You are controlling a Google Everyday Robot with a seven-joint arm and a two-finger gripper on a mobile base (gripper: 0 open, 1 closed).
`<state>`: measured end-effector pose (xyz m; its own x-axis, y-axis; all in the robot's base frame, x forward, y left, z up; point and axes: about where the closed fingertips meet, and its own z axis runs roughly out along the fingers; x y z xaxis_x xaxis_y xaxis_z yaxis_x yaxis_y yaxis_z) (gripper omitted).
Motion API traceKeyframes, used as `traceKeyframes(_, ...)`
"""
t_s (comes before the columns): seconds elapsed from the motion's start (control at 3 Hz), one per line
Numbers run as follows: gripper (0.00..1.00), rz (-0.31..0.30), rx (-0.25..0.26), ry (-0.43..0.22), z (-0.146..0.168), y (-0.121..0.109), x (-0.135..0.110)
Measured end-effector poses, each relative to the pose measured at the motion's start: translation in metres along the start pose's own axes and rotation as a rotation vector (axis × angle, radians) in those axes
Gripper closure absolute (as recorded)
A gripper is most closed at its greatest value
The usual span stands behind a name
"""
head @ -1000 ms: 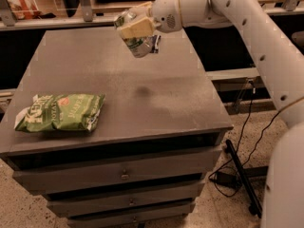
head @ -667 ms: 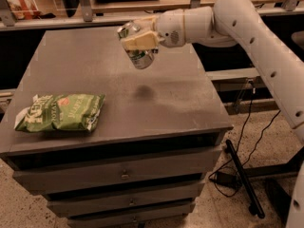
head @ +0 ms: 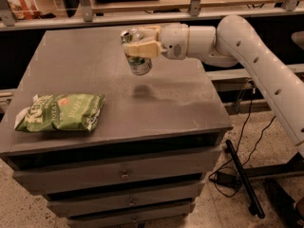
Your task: Place 7up can upright
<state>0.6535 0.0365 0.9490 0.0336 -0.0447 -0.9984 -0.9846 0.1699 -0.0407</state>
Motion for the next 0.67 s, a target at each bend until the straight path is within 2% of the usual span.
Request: traceKeyframes(0.67, 1.00, -0.023, -0.049, -0.105, -0.0044, -0.0003, -0.0014)
